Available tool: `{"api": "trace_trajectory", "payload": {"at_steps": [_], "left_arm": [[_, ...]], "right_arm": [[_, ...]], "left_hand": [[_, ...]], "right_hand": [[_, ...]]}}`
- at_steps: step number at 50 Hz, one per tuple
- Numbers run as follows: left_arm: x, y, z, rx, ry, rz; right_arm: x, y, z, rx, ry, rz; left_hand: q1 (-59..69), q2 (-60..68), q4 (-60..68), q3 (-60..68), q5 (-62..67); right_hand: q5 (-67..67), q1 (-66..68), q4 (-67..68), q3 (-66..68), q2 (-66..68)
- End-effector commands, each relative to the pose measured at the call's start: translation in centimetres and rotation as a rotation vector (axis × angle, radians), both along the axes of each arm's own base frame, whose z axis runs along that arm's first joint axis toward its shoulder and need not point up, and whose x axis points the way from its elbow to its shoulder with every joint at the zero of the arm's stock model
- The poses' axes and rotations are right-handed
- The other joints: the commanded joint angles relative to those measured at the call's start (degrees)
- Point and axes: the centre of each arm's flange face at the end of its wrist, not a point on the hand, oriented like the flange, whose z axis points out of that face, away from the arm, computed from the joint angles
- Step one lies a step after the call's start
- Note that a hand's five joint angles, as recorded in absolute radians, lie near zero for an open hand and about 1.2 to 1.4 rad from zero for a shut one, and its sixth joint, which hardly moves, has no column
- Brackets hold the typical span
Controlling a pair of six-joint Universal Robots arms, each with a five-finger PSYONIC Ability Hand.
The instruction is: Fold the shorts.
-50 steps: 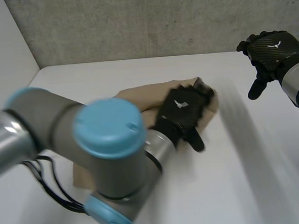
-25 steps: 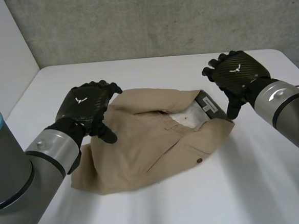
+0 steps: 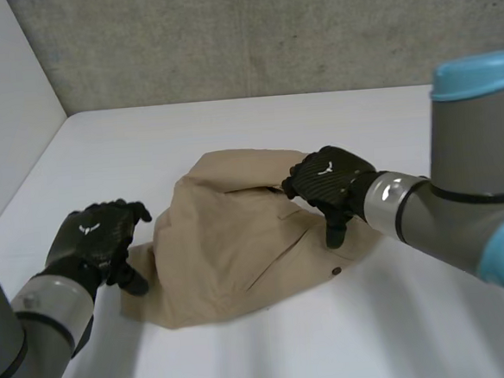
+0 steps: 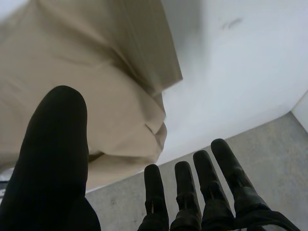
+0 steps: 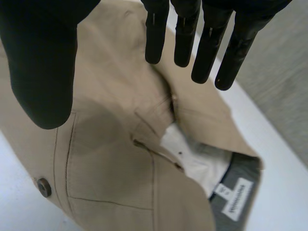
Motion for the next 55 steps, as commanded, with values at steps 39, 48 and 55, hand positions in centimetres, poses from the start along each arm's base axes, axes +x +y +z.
{"api": "trace_trajectory", "payload": {"at_steps": [39, 48, 55], "left_arm": [[1.1, 0.8, -5.1, 0.166, -0.043, 0.033], [0.4, -0.3, -6.0, 0.157, -0.023, 0.036], [0.2, -2.0, -5.9, 0.07, -0.004, 0.061]], "right_arm": [[2.5, 1.5, 5.3, 0.1, -0.307, -0.157], [2.5, 2.3, 5.7, 0.113, -0.328, -0.154], [2.0, 2.1, 6.4, 0.081, -0.322, -0.164]], "left_hand": [[4.6, 4.3, 4.2, 4.3, 4.0], [10.6, 10.3, 10.3, 10.3, 10.0], [57.4, 57.1, 57.0, 57.1, 56.8]], "right_hand": [[56.1, 58.6, 54.9, 54.9, 55.4], [56.1, 58.6, 54.9, 54.9, 55.4], [56.1, 58.6, 54.9, 54.9, 55.4]]}}
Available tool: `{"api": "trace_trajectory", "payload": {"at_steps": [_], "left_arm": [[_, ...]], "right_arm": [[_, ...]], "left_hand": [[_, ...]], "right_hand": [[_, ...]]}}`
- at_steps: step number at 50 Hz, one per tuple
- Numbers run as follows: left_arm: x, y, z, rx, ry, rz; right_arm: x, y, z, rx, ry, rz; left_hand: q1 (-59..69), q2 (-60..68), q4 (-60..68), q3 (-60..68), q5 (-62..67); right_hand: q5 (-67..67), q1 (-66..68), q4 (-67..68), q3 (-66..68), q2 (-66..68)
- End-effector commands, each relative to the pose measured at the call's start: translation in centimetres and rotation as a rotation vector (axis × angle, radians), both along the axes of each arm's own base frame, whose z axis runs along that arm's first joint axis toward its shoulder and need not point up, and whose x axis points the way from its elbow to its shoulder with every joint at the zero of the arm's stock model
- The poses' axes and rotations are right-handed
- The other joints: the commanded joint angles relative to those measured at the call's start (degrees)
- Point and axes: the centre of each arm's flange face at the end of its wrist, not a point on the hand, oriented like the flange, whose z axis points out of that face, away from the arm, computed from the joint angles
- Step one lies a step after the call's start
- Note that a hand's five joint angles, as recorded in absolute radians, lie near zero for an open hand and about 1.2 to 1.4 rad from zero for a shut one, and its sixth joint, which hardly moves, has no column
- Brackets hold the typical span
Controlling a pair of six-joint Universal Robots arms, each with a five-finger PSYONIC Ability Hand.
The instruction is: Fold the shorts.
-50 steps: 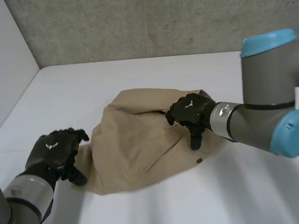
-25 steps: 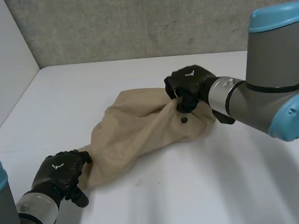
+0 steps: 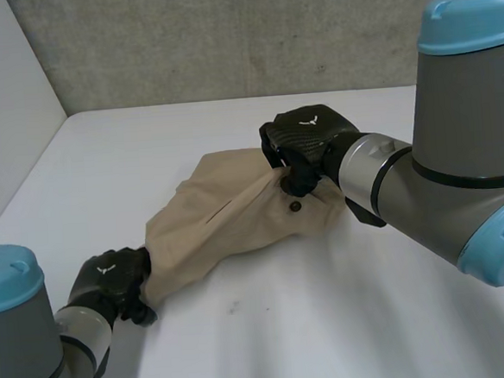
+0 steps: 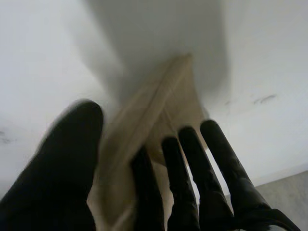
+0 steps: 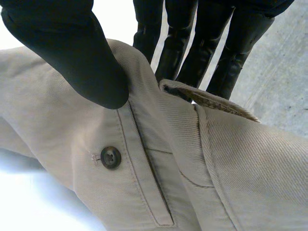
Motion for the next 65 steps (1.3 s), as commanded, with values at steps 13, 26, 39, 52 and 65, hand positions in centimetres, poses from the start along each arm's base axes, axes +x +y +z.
{"api": "trace_trajectory", "payload": {"at_steps": [13, 26, 39, 52, 65], "left_arm": [[-1.7, -0.9, 3.5, -0.183, -0.218, -0.219], [-4.4, -6.6, 3.5, -0.203, -0.35, -0.29], [-9.3, -14.4, 23.6, -1.143, -0.209, 0.016], [-8.4, -10.9, 23.0, -1.237, -0.053, 0.036], [-7.4, -7.9, 4.0, -0.677, -0.256, -0.166]], "right_arm": [[-3.3, 3.7, -4.7, -0.063, 0.525, 0.197], [-1.9, 0.7, -5.8, -0.129, 0.562, 0.151], [2.3, -5.9, 10.7, -1.067, -0.084, -0.233], [1.1, -5.6, 7.6, -1.068, -0.1, -0.256], [-1.7, -4.5, -8.0, -0.359, 0.242, -0.121]], "left_hand": [[25.7, 27.9, 29.0, 29.4, 29.5], [25.7, 27.9, 29.0, 29.4, 29.5], [25.7, 27.9, 29.0, 29.4, 29.5], [25.7, 27.9, 29.0, 29.4, 29.5], [25.7, 27.9, 29.0, 29.4, 29.5]], "right_hand": [[14.3, 24.3, 12.1, 12.7, 12.7], [14.3, 24.3, 12.1, 12.7, 12.7], [14.3, 24.3, 12.1, 12.7, 12.7], [14.3, 24.3, 12.1, 12.7, 12.7], [14.3, 24.3, 12.1, 12.7, 12.7]]}}
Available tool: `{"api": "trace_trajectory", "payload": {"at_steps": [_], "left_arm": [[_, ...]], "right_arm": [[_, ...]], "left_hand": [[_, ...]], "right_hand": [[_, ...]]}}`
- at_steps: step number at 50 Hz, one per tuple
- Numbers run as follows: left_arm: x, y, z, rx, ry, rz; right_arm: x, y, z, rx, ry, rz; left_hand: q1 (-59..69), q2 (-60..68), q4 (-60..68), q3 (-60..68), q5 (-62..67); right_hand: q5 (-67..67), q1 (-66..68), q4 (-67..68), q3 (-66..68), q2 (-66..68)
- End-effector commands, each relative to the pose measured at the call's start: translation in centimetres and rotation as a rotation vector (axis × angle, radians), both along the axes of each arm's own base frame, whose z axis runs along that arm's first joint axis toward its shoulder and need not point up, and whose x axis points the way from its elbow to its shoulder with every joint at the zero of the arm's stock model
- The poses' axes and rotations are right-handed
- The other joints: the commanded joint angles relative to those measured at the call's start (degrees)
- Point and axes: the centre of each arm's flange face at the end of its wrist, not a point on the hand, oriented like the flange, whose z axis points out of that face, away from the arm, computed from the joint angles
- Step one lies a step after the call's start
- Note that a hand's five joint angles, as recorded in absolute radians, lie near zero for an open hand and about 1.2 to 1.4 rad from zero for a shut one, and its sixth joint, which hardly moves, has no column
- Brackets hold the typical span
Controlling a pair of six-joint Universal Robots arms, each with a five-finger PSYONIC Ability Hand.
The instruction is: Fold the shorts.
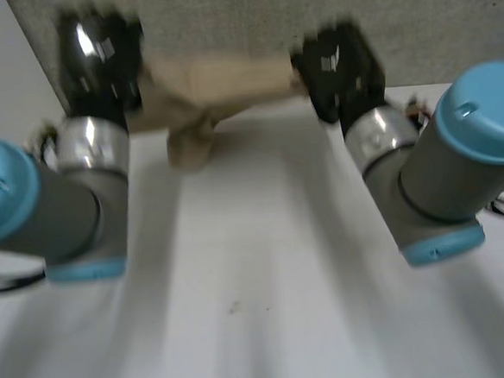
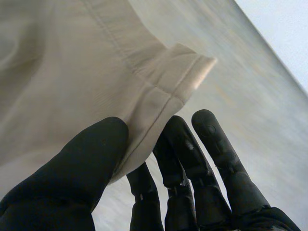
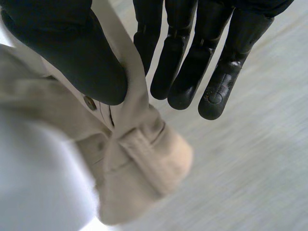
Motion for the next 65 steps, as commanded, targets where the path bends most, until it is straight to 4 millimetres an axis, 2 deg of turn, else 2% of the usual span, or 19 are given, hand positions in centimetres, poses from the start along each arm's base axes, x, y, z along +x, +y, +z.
{"api": "trace_trajectory", "payload": {"at_steps": [1, 4, 8, 10, 11, 14, 15, 18, 19, 21, 23, 27, 31, 36, 40, 41, 50, 63, 65], "left_arm": [[0.6, 2.8, -10.4, 0.335, -0.186, -0.023], [1.0, 4.4, -11.7, 0.443, -0.251, -0.034], [1.8, 5.7, -11.1, 0.527, -0.29, -0.035], [2.3, 6.6, -10.8, 0.576, -0.303, -0.039], [2.6, 7.2, -10.9, 0.611, -0.304, -0.045], [3.0, 8.2, -10.8, 0.654, -0.287, -0.051], [3.1, 8.4, -10.7, 0.657, -0.279, -0.051], [3.4, 8.9, -10.8, 0.673, -0.262, -0.053], [3.5, 9.0, -10.8, 0.675, -0.261, -0.053], [3.5, 9.1, -10.9, 0.68, -0.262, -0.053], [3.6, 9.2, -11.0, 0.684, -0.264, -0.051], [3.9, 9.1, -11.2, 0.693, -0.264, -0.042], [4.1, 9.1, -11.4, 0.702, -0.266, -0.034], [4.3, 9.0, -11.7, 0.71, -0.267, -0.026], [4.3, 9.1, -11.8, 0.712, -0.269, -0.027], [4.2, 9.1, -11.8, 0.712, -0.27, -0.03], [4.3, 9.3, -12.0, 0.718, -0.275, -0.029], [4.3, 9.0, -11.8, 0.707, -0.266, -0.023], [4.3, 9.0, -11.9, 0.708, -0.267, -0.023]], "right_arm": [[-1.9, 1.6, -7.5, 0.422, 0.109, -0.022], [-3.0, 2.4, -8.6, 0.546, 0.135, -0.037], [-4.2, 4.4, -10.1, 0.667, 0.192, -0.031], [-4.6, 5.4, -10.1, 0.694, 0.211, -0.017], [-5.0, 6.4, -9.6, 0.718, 0.222, 0.005], [-5.7, 7.8, -7.9, 0.755, 0.238, 0.036], [-6.2, 7.7, -7.0, 0.764, 0.227, 0.03], [-7.0, 6.4, -5.6, 0.755, 0.186, -0.004], [-7.4, 5.3, -4.6, 0.725, 0.145, -0.027], [-7.7, 4.6, -3.5, 0.698, 0.106, -0.046], [-8.0, 4.0, -2.5, 0.675, 0.056, -0.058], [-8.0, 3.7, -2.4, 0.669, 0.047, -0.059], [-8.1, 3.7, -3.4, 0.672, 0.091, -0.057], [-7.1, 3.1, -6.6, 0.637, 0.227, 0.0], [-6.7, 2.2, -7.1, 0.584, 0.279, 0.009], [-6.4, 1.6, -7.7, 0.59, 0.29, 0.009], [-5.3, -0.2, -9.0, 0.644, 0.273, 0.017], [-4.9, -0.1, -11.3, 0.728, 0.298, 0.055], [-4.9, -0.1, -11.3, 0.73, 0.299, 0.055]], "left_hand": [[13.8, 11.3, 10.9, 11.5, 14.8], [13.8, 11.3, 10.9, 11.5, 14.8], [13.8, 11.3, 10.9, 11.5, 14.8], [13.8, 11.3, 10.9, 11.5, 14.8], [13.8, 11.3, 10.9, 11.5, 14.8], [13.8, 11.3, 10.9, 11.5, 14.8], [13.8, 11.3, 10.9, 11.5, 14.8], [13.8, 11.3, 10.9, 11.5, 14.8], [13.8, 11.3, 10.9, 11.5, 14.8], [13.8, 11.3, 10.9, 11.5, 14.8], [13.8, 11.3, 10.9, 11.5, 14.8], [13.8, 11.3, 10.9, 11.5, 14.8], [13.8, 11.3, 10.9, 11.5, 14.8], [13.8, 11.3, 10.9, 11.5, 14.8], [13.8, 11.3, 10.9, 11.5, 14.8], [13.8, 11.3, 10.9, 11.5, 14.8], [13.8, 11.3, 10.9, 11.5, 14.8], [13.8, 11.3, 10.9, 11.5, 14.8], [13.8, 11.3, 10.9, 11.5, 14.8]], "right_hand": [[12.9, 24.1, 12.1, 12.3, 12.6], [12.9, 24.1, 12.1, 12.3, 12.6], [12.9, 24.1, 12.1, 12.3, 12.6], [12.9, 24.1, 12.1, 12.3, 12.6], [6.3, 17.5, 5.5, 5.7, 6.0], [-17.8, -6.6, -18.6, -18.4, -18.0], [-33.3, -22.2, -34.2, -33.9, -33.6], [-46.0, -34.9, -46.9, -46.6, -46.3], [-47.6, -36.4, -48.4, -48.2, -47.8], [-48.6, -37.4, -49.4, -49.2, -48.9], [-48.6, -37.4, -49.5, -49.2, -48.9], [-47.3, -36.1, -48.1, -47.8, -47.5], [-46.7, -35.6, -47.6, -47.3, -47.0], [-41.4, -30.2, -42.2, -42.0, -41.6], [-35.0, -23.8, -35.8, -35.6, -35.2], [-33.6, -22.5, -34.5, -34.2, -33.9], [-28.1, -16.9, -28.9, -28.7, -28.3], [-27.6, -16.4, -28.4, -28.2, -27.8], [-18.7, -7.6, -19.6, -19.3, -19.0]]}}
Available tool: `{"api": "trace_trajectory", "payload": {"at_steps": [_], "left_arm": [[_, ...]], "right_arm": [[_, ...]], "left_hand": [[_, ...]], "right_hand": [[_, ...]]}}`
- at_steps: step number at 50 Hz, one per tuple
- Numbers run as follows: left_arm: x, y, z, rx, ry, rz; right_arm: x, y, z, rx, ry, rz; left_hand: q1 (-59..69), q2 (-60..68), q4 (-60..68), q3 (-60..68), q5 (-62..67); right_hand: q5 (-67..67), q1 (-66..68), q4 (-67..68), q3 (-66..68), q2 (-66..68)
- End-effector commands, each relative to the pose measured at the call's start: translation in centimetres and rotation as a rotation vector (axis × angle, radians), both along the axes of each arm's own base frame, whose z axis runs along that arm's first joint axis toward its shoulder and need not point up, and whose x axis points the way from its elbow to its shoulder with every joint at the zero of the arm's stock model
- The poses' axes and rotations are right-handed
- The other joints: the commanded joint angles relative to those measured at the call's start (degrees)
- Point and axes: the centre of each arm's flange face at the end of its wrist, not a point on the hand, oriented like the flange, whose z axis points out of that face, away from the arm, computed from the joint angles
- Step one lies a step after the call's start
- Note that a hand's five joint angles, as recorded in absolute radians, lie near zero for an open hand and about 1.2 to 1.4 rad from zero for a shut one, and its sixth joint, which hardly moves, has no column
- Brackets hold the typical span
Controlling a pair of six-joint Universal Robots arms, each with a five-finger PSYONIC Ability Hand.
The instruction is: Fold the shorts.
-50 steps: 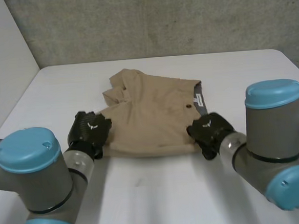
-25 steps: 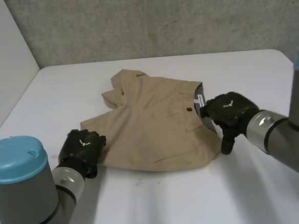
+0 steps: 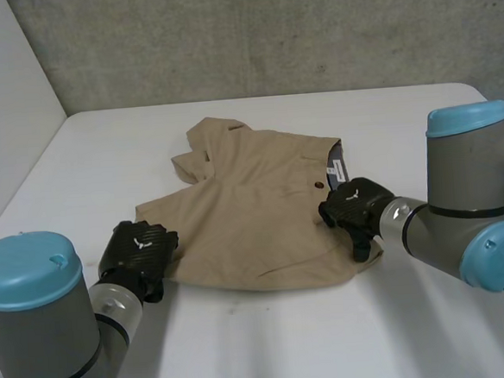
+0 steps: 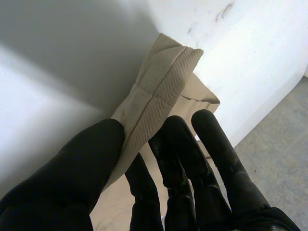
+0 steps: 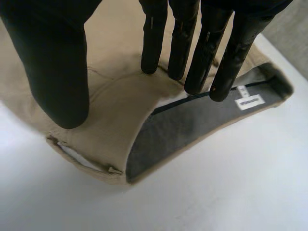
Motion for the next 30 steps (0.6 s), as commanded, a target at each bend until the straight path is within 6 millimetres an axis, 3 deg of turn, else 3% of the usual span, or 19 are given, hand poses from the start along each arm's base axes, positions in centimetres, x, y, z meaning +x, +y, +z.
{"api": "trace_trajectory", "payload": {"at_steps": [1, 3, 10, 13, 22, 30], "left_arm": [[0.0, 0.0, 0.0, -0.004, 0.001, 0.001], [0.0, 0.0, 0.0, -0.004, 0.001, 0.001], [-0.1, 0.1, 0.0, -0.001, -0.001, -0.006], [-0.1, 0.3, -0.1, 0.001, -0.013, -0.014], [0.6, -0.2, -0.3, 0.009, -0.017, 0.014], [1.1, -1.1, -0.7, 0.021, -0.022, 0.043]], "right_arm": [[-0.1, 0.0, -0.7, 0.014, 0.015, 0.001], [-0.2, -0.1, -0.4, 0.006, 0.014, -0.005], [-1.0, 1.0, 1.6, -0.016, -0.005, -0.02], [-1.3, 1.9, 1.8, -0.009, -0.007, -0.021], [-4.1, 3.5, -0.1, 0.067, -0.1, -0.181], [-4.6, 4.0, -0.3, 0.04, -0.18, -0.238]], "left_hand": [[13.8, 11.3, 10.9, 11.5, 14.7], [13.8, 11.3, 10.9, 11.5, 14.7], [12.3, 9.8, 9.4, 10.0, 13.3], [-6.7, -9.2, -9.6, -9.0, -5.7], [-9.2, -11.8, -12.2, -11.5, -8.3], [-8.2, -10.7, -11.2, -10.5, -7.3]], "right_hand": [[22.5, 26.4, 21.3, 21.1, 21.2], [47.5, 51.4, 46.4, 46.1, 46.3], [47.7, 51.6, 46.6, 46.3, 46.5], [47.7, 51.6, 46.6, 46.3, 46.5], [47.7, 51.6, 46.6, 46.3, 46.5], [47.7, 51.6, 46.6, 46.3, 46.5]]}}
